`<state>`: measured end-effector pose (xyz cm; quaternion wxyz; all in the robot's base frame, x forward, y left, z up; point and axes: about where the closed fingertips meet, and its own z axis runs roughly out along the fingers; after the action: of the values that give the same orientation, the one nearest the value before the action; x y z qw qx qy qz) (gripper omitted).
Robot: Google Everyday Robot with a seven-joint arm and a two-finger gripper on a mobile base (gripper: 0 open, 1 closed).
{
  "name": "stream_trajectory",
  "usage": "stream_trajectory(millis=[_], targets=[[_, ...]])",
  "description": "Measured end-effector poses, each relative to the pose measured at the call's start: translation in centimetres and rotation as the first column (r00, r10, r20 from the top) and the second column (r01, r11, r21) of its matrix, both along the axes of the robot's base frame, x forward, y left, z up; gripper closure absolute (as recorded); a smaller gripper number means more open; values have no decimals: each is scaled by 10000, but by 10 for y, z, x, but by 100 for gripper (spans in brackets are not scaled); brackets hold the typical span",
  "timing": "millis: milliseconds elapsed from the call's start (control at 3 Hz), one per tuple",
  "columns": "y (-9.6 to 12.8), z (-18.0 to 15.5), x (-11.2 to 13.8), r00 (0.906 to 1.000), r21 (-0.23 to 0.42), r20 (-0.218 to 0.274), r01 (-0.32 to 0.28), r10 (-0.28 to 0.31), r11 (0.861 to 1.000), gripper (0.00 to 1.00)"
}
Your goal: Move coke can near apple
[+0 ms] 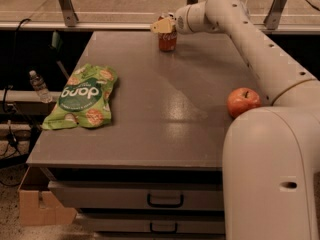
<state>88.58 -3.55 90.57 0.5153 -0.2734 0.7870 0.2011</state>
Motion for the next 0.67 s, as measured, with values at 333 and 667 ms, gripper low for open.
stream_trajectory(millis=[333,667], targets=[[0,1,-6,9999,116,-106,-18,20,9999,65],[-3,33,-29,9987,54,161,-493,492,9988,87]])
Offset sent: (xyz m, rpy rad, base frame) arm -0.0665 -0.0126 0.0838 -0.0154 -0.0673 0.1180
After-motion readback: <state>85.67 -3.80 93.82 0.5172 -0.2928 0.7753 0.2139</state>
